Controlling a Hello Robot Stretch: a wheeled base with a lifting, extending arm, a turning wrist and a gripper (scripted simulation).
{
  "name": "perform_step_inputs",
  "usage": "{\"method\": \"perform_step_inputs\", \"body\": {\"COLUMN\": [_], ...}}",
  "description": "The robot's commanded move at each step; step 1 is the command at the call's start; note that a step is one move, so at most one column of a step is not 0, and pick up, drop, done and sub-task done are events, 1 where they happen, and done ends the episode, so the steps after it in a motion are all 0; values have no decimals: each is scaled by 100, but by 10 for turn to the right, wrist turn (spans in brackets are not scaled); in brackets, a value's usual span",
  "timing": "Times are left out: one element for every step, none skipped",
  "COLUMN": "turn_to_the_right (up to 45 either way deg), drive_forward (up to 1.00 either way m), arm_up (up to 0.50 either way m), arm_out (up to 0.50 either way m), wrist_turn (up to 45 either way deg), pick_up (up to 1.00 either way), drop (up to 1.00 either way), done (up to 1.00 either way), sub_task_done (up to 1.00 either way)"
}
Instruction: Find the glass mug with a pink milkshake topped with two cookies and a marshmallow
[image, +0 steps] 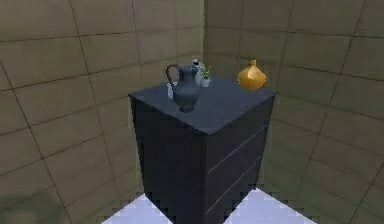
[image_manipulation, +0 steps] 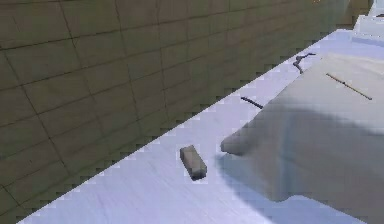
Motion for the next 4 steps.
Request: {"method": "perform_step_inputs", "body": {"turn_to_the_right": [-240, 0, 450, 0], "drive_forward": [0, 80, 0, 0], "arm_up": [0, 0, 0, 0], "arm_out": [0, 0, 0, 0], "wrist_turn": [0, 0, 0, 0], "pick_up": [0, 0, 0, 0], "drop": [0, 0, 0, 0], "done": [0, 0, 0, 100], "sub_task_done": [0, 0, 0, 0]}}
